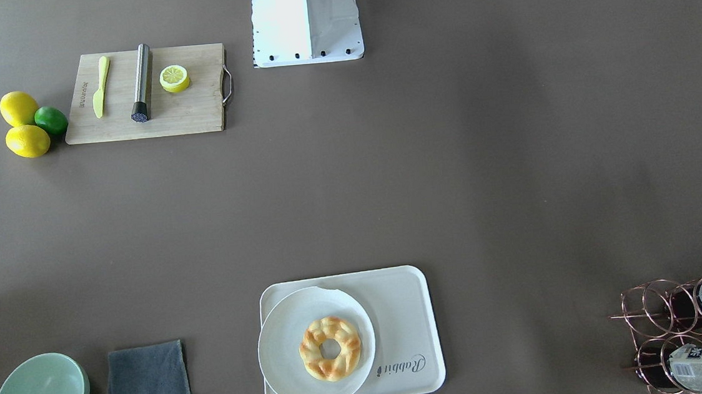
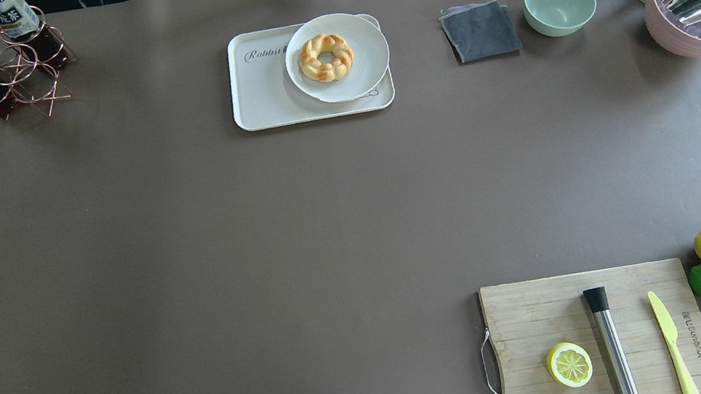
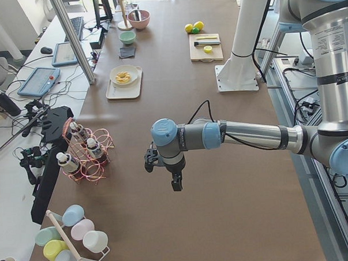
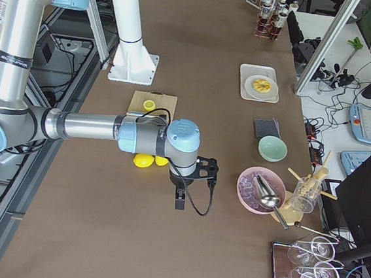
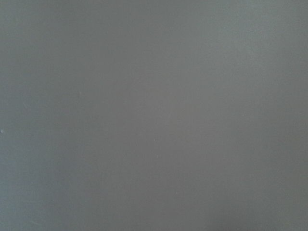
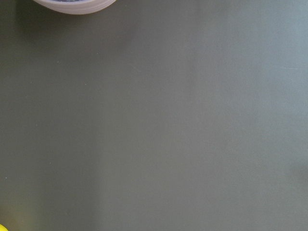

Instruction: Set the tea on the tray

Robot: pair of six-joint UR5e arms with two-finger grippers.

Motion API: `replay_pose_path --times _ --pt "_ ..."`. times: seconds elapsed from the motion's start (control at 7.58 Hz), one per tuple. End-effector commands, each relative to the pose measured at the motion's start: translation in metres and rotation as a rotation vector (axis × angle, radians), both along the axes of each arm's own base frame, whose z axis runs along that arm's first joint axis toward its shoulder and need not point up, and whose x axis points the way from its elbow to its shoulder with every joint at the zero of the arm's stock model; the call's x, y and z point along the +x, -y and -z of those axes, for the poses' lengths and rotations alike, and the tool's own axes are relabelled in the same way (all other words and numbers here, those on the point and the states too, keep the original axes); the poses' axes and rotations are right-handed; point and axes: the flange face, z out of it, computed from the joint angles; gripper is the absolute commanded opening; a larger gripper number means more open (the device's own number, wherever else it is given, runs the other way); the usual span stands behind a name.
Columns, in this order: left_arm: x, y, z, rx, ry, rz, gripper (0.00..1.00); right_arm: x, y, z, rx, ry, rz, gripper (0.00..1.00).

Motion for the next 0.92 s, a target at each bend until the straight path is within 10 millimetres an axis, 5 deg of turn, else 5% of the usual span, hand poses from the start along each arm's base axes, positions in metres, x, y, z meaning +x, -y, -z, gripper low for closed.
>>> replay_pose_path --times 0.0,0.79 --pt "0.000 0.000 0.001 0.003 0.000 0.000 0.98 0.000 -0.003 -0.001 -0.004 0.004 0.000 1.00" --pt "-0.002 0.001 0.005 0.011 -0.001 0.005 0.98 0.021 -0.008 0.001 -0.004 0.001 -0.058 1.00"
